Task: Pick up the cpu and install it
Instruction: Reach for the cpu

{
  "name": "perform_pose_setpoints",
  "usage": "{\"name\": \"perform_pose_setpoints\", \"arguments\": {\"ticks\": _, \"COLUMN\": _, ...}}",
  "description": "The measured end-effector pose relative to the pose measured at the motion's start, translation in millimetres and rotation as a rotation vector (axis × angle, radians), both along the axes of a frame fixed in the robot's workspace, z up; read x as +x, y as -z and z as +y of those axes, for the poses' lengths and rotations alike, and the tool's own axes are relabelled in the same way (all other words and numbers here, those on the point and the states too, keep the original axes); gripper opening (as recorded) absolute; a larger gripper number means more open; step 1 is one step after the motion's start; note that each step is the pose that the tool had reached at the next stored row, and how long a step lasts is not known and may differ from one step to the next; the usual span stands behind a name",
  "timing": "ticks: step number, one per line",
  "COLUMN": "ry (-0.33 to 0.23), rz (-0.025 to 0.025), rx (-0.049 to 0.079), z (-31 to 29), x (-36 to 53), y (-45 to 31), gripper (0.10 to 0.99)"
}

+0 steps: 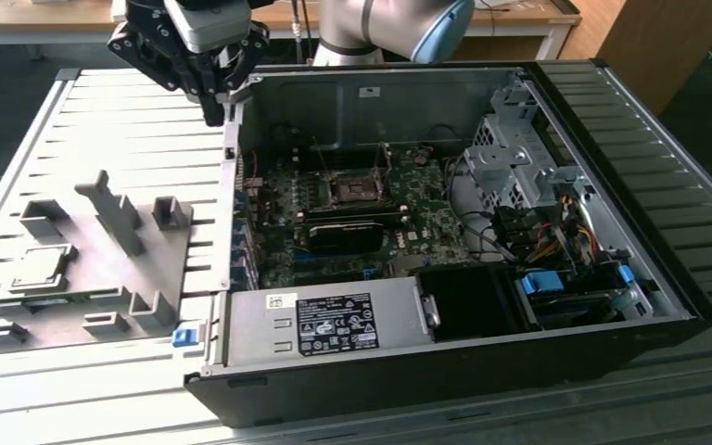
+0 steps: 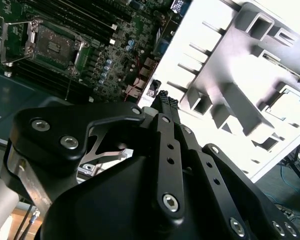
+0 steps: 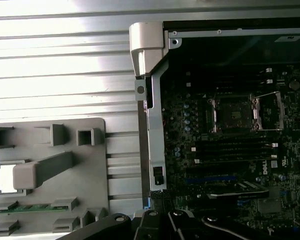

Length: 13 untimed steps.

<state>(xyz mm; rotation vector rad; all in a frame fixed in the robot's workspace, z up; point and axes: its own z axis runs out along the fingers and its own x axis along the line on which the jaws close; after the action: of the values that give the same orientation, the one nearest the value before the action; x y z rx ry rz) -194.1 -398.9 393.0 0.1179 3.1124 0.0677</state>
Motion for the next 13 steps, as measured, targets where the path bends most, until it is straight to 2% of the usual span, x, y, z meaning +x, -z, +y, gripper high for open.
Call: {"name": "perform_pose_setpoints", "arguments": {"ticks": 13, "ry": 0.000, "rz": 0.0001, "rx": 0.000, "z": 0.0, "x": -7.6, "y": 0.0, "gripper": 0.106}}
